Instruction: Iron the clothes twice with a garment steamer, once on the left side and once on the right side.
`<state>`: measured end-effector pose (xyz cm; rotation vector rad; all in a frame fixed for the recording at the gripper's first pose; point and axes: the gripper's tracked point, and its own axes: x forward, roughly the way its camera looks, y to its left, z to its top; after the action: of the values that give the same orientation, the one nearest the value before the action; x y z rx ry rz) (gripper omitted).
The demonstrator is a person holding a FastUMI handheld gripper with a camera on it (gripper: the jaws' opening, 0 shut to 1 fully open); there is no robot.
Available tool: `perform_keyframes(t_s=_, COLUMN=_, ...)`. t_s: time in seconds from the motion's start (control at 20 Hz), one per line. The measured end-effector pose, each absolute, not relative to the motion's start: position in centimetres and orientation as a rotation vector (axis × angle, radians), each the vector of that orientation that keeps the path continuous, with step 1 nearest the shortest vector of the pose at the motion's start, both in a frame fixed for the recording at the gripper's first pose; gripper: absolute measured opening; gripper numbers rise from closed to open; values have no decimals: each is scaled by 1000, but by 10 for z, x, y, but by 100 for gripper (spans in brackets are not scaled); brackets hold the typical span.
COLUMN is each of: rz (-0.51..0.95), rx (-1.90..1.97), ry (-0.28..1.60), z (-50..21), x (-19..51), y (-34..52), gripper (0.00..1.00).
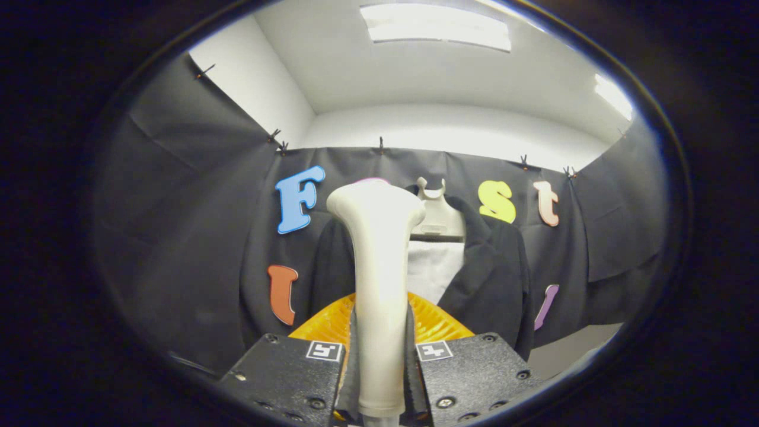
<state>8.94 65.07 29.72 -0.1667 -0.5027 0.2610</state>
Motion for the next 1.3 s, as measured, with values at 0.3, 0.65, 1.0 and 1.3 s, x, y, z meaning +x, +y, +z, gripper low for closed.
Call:
perform_keyframes(t_s=0.3, rz=228, rx=-203, ry=-466, z=289, x=118, y=667, gripper=32)
perform_keyframes(t_s=0.65, rz=217, rx=-248, ry=-377, z=239, x=124, y=656, gripper=32)
perform_keyframes(t_s=1.0, rz=197, rx=-267, ry=-284, z=196, x=130, y=638, gripper=32)
perform_keyframes(t_s=1.3, rz=173, rx=-266, ry=-217, z=167, x=135, y=622, gripper=32)
